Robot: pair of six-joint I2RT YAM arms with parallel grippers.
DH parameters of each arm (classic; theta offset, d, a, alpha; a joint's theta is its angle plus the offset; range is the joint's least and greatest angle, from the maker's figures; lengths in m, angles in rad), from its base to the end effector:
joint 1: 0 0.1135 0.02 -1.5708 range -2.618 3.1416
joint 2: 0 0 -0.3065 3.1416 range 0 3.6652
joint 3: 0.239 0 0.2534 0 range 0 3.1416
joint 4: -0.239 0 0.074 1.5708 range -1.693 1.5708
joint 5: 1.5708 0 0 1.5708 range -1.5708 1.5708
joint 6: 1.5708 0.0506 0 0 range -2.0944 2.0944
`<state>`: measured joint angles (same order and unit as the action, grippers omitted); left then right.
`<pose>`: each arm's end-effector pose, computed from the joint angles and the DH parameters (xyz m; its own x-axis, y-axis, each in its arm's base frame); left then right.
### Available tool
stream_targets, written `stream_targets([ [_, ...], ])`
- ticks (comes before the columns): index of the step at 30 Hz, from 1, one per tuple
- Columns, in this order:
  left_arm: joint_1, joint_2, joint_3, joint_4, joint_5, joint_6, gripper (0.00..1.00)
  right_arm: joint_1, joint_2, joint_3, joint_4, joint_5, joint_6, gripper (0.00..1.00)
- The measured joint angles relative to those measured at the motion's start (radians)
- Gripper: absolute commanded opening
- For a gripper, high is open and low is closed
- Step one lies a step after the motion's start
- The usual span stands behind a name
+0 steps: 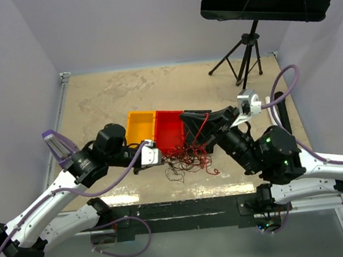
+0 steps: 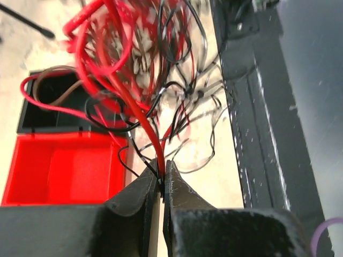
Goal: Untangle the cables
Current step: Untie the cable.
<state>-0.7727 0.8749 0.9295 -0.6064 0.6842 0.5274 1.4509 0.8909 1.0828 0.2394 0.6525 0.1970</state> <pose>0.0940 -0.1363 0.3627 0.1419 0.4064 -0.9026 0.9894 -0.0294 0.1423 0.0498 0.1564 0.5054 -0.0925 0.5328 -0.8412 -0.7187 0.5490 0.4267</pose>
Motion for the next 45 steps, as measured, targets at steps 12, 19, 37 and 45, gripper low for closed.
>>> stream_targets([
  [12,0.000,-0.027,-0.166,-0.066,-0.129,0.189,0.03,0.000,-0.035,0.129,-0.005,0.044,-0.041,0.00],
  [19,0.000,-0.035,-0.201,-0.097,-0.174,0.246,0.65,0.000,-0.021,0.168,-0.008,0.040,-0.047,0.00],
  [37,0.000,-0.123,0.063,0.128,-0.088,-0.254,1.00,0.000,0.105,0.174,-0.028,-0.043,-0.014,0.00],
  [45,0.001,-0.031,-0.021,0.427,0.015,-0.587,1.00,0.000,0.150,0.203,-0.018,-0.073,-0.005,0.00],
])
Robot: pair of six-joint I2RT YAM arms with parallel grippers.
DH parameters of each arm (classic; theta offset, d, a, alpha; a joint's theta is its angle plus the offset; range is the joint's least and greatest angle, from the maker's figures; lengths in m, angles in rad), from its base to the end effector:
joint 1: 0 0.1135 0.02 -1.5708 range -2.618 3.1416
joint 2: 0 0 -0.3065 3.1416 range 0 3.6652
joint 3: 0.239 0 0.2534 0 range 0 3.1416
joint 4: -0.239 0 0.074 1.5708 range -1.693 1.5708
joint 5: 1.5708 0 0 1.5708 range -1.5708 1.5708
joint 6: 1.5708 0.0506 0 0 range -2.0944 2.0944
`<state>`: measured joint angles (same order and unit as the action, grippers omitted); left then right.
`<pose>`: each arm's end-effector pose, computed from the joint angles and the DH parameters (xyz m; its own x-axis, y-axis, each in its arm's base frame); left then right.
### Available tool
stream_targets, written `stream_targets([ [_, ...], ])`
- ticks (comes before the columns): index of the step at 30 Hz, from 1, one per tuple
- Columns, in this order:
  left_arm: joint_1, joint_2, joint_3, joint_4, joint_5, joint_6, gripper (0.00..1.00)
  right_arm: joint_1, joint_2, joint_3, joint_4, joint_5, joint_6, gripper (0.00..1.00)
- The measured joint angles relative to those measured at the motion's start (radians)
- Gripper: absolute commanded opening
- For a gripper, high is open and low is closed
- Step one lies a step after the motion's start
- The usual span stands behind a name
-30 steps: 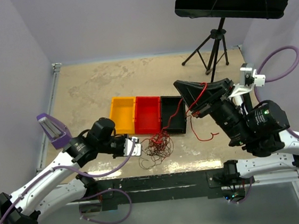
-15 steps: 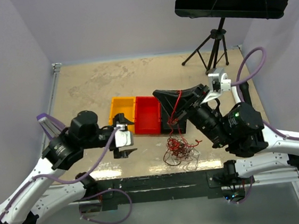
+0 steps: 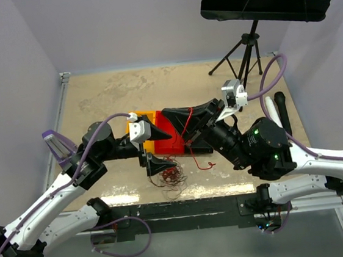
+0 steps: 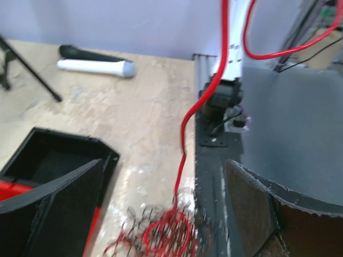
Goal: Untangle the cables
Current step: Untie the cable.
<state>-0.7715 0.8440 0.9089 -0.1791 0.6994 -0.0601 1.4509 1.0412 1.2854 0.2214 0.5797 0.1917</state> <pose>0.0992 -0.1420 0.4055 -0.1411 0.0731 -0.9873 0.9853 0.1072 -0.1329 0.0507 0.1888 0.5480 -0.0944 0.5492 -0.8303 -0.7682 0.4904 0.4117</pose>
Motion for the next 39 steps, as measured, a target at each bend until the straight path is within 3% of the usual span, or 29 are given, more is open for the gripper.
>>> stream_targets([
  [3,0.000,-0.003,-0.042,0.085,0.082,-0.045,0.99,0.000,0.002,0.009,0.004,-0.006,0.000,0.00],
  [5,0.000,-0.003,-0.060,0.117,0.128,-0.062,0.93,0.000,0.002,0.017,0.008,-0.013,0.000,0.00],
  [10,0.000,0.006,-0.123,0.193,0.201,-0.082,0.61,0.000,0.005,0.038,0.025,-0.029,0.000,0.00],
  [13,0.000,0.044,-0.150,0.237,0.222,-0.092,0.24,0.000,0.007,0.060,0.026,-0.043,0.000,0.00],
  [15,0.000,0.065,-0.173,0.268,0.224,-0.109,0.15,0.000,0.006,0.071,0.027,-0.051,0.000,0.00],
  [29,0.000,0.090,-0.254,0.440,0.201,-0.167,0.21,0.000,0.008,0.111,0.023,-0.076,0.002,0.00],
  [30,0.000,0.087,-0.261,0.443,0.199,-0.168,0.27,0.000,0.010,0.117,0.023,-0.076,0.002,0.00],
  [32,0.000,0.080,-0.267,0.447,0.193,-0.168,0.55,0.000,0.018,0.130,0.024,-0.076,0.001,0.00],
  [33,0.000,0.076,-0.267,0.447,0.189,-0.176,0.61,0.000,0.023,0.135,0.024,-0.076,0.001,0.00],
  [36,0.004,0.057,-0.267,0.446,0.174,-0.203,0.73,0.000,0.037,0.139,0.025,-0.076,0.001,0.00],
  [39,0.009,0.031,-0.267,0.447,0.163,-0.238,0.78,0.000,0.052,0.139,0.023,-0.076,0.001,0.00],
])
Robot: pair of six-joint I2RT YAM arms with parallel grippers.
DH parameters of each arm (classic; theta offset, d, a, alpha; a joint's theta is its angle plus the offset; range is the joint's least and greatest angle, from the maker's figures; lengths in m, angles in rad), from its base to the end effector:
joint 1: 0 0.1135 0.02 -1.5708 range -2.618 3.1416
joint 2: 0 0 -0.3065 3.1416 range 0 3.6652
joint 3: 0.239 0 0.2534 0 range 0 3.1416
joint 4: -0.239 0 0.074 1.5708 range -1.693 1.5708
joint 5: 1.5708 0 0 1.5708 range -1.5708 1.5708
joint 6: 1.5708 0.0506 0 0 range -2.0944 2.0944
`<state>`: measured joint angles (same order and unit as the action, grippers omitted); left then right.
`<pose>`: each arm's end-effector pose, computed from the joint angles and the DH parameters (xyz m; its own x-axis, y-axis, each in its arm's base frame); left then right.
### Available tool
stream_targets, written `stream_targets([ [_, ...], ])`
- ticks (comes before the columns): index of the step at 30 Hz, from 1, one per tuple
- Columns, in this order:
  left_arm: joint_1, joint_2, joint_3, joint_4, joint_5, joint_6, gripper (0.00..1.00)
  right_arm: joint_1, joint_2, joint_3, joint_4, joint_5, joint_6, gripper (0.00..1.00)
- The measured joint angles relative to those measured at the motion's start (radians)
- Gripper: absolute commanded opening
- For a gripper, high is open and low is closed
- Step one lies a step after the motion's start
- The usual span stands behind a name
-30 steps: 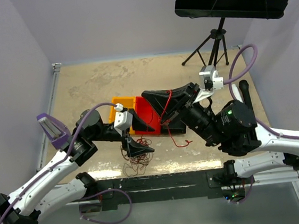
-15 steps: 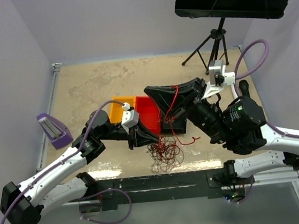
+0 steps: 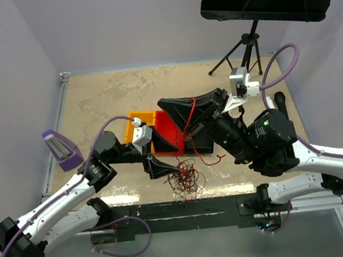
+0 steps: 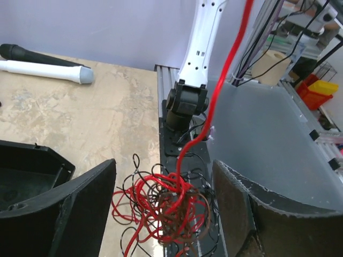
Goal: Untangle the cables
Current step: Untie the cable.
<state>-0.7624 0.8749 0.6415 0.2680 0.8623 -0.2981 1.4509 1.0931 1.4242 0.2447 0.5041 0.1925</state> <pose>0.1064 -0.1547 0.3539 -0.2693 -0.0071 -0.9630 0.9615 -0.0582 -0.2684 0.0472 0.1873 0.5869 -0.0931 0.6276 -0.7729 -0.8182 0.3942 0.4186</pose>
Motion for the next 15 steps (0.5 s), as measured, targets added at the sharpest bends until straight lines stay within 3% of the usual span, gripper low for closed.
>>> stream_targets([
  [9,0.003,-0.023,0.000,0.112,-0.003,-0.159,0.67,0.000,0.047,0.018,-0.001,-0.001,-0.001,0.00],
  [15,0.003,-0.023,0.000,0.192,0.002,-0.237,0.42,0.000,0.084,0.047,0.010,-0.003,-0.005,0.00],
])
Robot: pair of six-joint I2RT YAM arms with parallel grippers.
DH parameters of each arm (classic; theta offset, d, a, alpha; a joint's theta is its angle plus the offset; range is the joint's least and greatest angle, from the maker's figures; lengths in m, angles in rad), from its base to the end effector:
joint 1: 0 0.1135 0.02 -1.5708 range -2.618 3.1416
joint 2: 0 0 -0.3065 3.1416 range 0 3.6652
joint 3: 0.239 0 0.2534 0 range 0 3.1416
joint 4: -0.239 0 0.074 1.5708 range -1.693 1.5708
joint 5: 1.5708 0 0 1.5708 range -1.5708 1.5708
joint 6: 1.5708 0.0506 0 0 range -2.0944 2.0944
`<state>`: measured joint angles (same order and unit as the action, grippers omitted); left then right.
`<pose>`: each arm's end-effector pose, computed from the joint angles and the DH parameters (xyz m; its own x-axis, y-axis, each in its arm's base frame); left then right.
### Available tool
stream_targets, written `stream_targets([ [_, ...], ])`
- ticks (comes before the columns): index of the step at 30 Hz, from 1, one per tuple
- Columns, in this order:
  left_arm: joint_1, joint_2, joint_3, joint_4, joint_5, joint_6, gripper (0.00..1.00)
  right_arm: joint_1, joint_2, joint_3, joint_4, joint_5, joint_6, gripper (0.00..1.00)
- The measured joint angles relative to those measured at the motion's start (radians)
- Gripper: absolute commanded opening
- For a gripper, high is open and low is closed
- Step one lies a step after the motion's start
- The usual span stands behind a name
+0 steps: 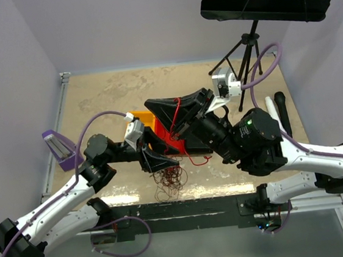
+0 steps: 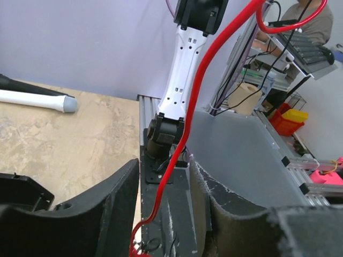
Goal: Untangle the cables
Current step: Untie the cable.
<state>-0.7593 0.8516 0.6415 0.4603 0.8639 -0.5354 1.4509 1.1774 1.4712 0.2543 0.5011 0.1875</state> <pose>0.1004 -0.1483 0.3779 -0.3463 -0.1282 -0.9293 0.9357 -0.1180 -0.3324 0.0507 0.2173 0.5870 -0.0919 0.6037 -0.7919 -0.8189 0.4066 0.4050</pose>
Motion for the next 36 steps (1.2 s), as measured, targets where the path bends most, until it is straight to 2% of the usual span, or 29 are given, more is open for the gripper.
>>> stream_targets([
  [6,0.000,-0.021,-0.043,0.016,0.008,-0.004,0.29,0.000,0.038,0.056,0.001,-0.001,-0.018,0.00],
  [15,0.000,-0.029,-0.093,-0.010,0.010,0.085,0.20,0.000,0.126,0.200,0.019,-0.019,-0.060,0.00],
  [24,0.008,-0.066,-0.137,-0.031,-0.009,0.150,0.17,0.000,0.185,0.356,-0.034,-0.020,-0.123,0.00],
  [36,0.011,-0.092,-0.193,-0.067,-0.011,0.286,0.14,0.000,0.186,0.572,-0.083,0.016,-0.250,0.00],
])
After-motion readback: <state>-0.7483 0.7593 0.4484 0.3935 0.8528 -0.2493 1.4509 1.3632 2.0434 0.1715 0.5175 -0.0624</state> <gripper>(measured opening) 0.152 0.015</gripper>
